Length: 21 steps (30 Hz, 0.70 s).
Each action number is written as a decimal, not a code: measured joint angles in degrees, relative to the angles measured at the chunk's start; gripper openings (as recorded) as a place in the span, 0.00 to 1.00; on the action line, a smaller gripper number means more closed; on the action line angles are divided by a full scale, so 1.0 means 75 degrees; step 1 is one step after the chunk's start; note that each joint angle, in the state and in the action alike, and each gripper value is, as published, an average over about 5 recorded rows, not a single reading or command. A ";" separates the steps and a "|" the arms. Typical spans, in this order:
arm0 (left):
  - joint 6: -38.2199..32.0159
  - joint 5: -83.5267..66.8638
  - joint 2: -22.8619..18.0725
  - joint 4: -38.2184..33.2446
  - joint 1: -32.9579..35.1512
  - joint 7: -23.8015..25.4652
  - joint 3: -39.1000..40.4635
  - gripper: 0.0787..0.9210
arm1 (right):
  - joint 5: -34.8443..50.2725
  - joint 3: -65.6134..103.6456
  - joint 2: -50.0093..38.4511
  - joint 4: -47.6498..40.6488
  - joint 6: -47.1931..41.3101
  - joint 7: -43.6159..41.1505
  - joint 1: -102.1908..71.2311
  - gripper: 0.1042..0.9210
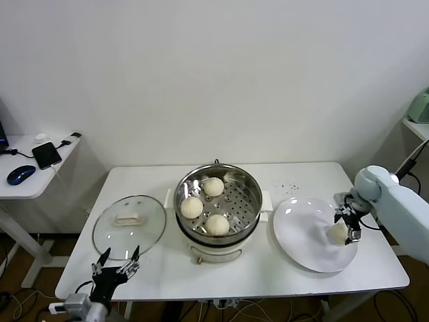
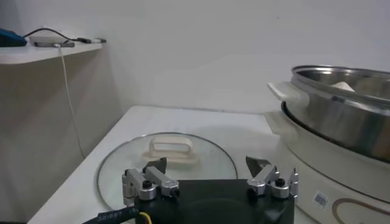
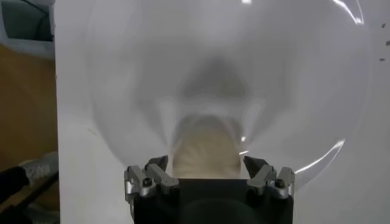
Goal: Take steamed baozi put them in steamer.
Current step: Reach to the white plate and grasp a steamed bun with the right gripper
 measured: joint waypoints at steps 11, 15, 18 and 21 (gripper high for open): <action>0.0001 -0.0004 0.0003 0.0022 -0.0011 -0.0001 0.0002 0.88 | -0.0078 0.0041 0.0005 -0.0033 -0.0019 -0.0003 -0.0011 0.78; 0.0001 -0.0004 0.0003 0.0023 -0.0012 -0.0001 0.0006 0.88 | -0.0062 0.0058 -0.0018 -0.0007 -0.0048 -0.0019 -0.0006 0.63; 0.0001 -0.0004 0.0003 0.0022 -0.0010 -0.0001 0.0009 0.88 | -0.0015 0.0050 -0.0054 0.0034 -0.0089 -0.0022 0.0026 0.54; 0.0001 -0.0004 0.0003 0.0018 -0.0015 -0.0001 0.0020 0.88 | 0.0098 -0.0023 -0.0121 0.0128 -0.0179 -0.0023 0.0098 0.48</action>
